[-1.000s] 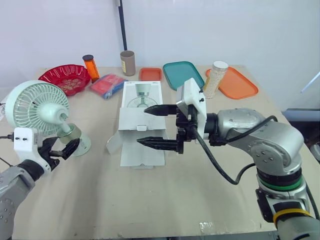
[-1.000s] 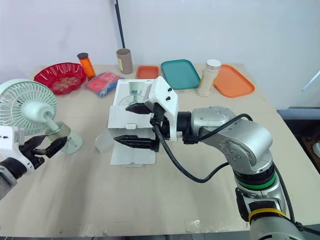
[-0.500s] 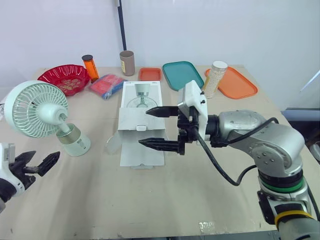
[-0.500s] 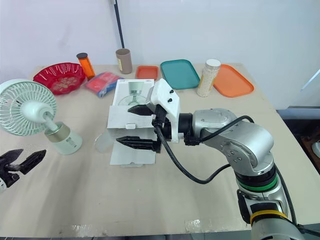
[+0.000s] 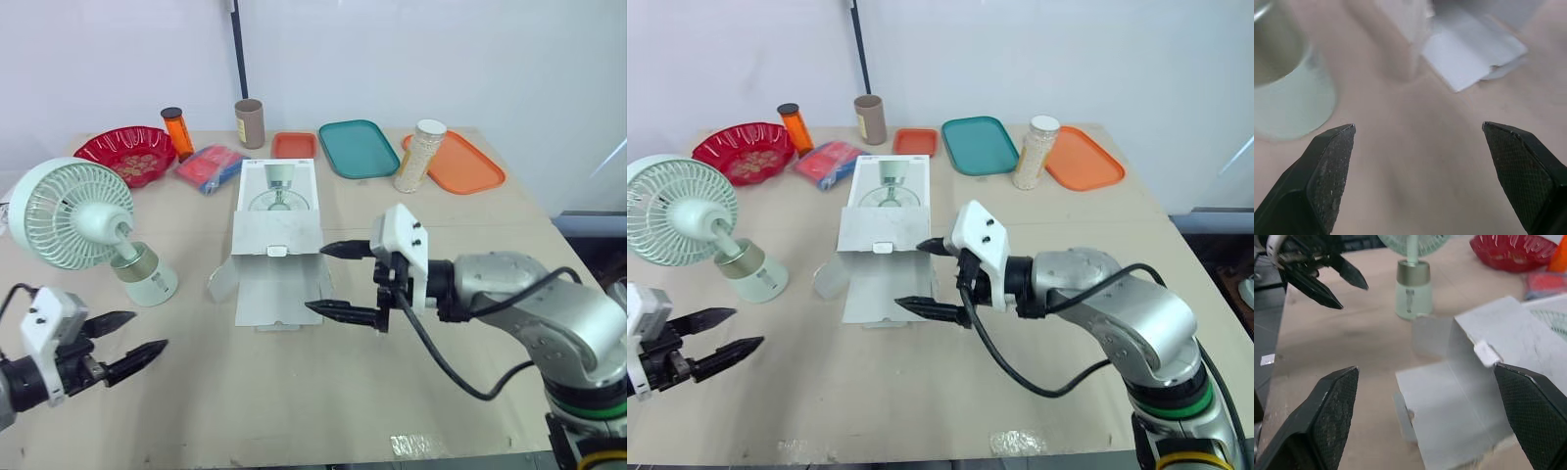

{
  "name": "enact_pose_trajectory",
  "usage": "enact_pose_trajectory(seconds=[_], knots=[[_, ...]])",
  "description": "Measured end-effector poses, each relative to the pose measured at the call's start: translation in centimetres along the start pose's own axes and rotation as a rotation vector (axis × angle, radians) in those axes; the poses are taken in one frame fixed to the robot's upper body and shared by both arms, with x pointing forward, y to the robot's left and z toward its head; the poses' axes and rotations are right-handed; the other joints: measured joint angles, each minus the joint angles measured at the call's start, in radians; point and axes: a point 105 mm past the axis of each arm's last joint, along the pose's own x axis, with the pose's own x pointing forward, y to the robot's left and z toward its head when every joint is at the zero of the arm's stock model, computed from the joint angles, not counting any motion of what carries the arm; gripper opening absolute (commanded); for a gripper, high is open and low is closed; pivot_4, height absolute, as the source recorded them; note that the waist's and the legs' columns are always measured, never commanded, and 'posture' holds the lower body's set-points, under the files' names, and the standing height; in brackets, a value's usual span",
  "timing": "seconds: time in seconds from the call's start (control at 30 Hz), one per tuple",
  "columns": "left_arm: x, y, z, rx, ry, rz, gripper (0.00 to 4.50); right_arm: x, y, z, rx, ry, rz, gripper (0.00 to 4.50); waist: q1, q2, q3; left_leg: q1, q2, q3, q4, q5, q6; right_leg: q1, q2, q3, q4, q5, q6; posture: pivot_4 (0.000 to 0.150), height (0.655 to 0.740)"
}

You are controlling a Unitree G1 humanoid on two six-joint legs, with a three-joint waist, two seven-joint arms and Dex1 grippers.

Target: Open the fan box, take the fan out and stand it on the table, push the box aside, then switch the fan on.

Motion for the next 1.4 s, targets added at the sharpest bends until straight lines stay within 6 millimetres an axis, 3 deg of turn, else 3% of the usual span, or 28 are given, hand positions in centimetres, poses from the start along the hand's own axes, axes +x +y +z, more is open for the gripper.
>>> enact_pose_trajectory(seconds=[0.17, 0.37, 0.5, 0.8, 1.13, 1.4], knots=[[1.4, -2.2, 1.0, 0.063, -0.026, -0.137, 4.42, -0.4, 1.0, -1.7, 0.023, 0.049, -0.031, 4.50, -0.002, 0.000, 0.000, 0.000, 0.000, 0.001, 0.000, 0.000, 0.001, 0.000, 0.000, 0.001, 0.000, 0.000, 0.000, 0.150, 0.7400], [2.0, -2.3, 3.0, 0.115, -0.097, -0.147, 4.42, -0.8, 0.5, -2.6, 0.028, 0.078, -0.119, 4.50, -0.003, -0.001, 0.000, 0.000, 0.000, 0.002, 0.000, 0.000, 0.001, 0.000, 0.001, 0.002, 0.000, 0.001, 0.001, 0.150, 0.7400], [2.5, -2.1, 3.3, 0.128, -0.125, -0.112, 4.42, -0.7, -0.9, -3.1, 0.057, 0.084, -0.240, 4.50, -0.003, -0.001, 0.000, 0.000, 0.000, 0.002, 0.000, 0.000, 0.001, 0.000, 0.001, 0.002, 0.000, 0.001, 0.001, 0.150, 0.7400], [3.4, -1.9, 3.3, 0.108, -0.160, -0.040, 4.42, 2.5, -5.5, -4.3, 0.220, 0.110, -0.437, 4.50, -0.001, -0.002, 0.001, 0.000, 0.000, 0.001, 0.000, 0.000, 0.001, -0.001, 0.002, 0.004, 0.000, 0.005, -0.005, 0.150, 0.7400], [4.4, -2.1, 4.0, 0.121, -0.188, -0.045, 4.42, 3.8, -7.0, -6.1, 0.214, 0.210, -0.477, 4.50, -0.003, -0.002, 0.001, 0.000, 0.000, 0.002, 0.000, 0.000, 0.001, -0.001, 0.001, 0.004, 0.000, 0.005, -0.005, 0.150, 0.7400], [5.5, -2.7, 4.1, 0.112, -0.211, -0.074, 4.42, 5.1, -8.3, -5.6, 0.207, 0.200, -0.529, 4.50, -0.004, -0.002, 0.001, 0.000, 0.000, 0.002, 0.000, 0.000, 0.001, -0.001, 0.002, 0.004, 0.000, 0.006, -0.005, 0.150, 0.7400]])
